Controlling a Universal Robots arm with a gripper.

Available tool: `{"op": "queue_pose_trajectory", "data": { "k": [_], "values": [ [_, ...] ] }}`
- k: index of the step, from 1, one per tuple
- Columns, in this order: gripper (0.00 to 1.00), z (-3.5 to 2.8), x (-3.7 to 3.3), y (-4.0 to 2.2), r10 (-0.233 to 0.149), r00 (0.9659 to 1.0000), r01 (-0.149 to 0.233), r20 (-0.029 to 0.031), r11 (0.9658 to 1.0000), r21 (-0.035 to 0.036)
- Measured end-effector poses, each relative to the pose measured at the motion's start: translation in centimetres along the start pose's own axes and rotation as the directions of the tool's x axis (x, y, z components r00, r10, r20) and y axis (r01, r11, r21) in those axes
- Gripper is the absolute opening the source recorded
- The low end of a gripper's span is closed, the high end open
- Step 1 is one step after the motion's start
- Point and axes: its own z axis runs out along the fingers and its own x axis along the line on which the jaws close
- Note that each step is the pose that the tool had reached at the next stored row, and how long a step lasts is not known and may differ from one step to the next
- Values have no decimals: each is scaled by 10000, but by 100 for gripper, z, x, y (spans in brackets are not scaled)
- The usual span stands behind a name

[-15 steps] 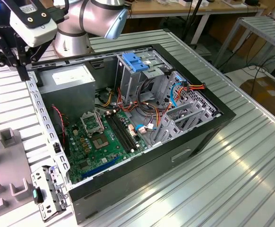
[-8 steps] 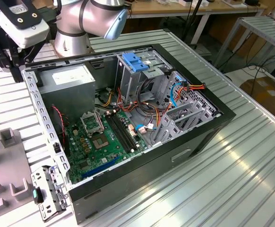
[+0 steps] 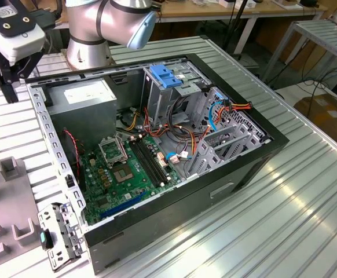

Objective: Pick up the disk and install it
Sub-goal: 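Reach for the disk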

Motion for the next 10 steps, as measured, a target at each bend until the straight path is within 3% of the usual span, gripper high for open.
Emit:
{"op": "queue_pose_trajectory", "data": {
  "k": [7,10],
  "values": [
    [11,-3,146,17,1,10000,-1,0,10000,0],
    [11,-3,173,26,6,10000,-6,0,10000,0]
  ]
}}
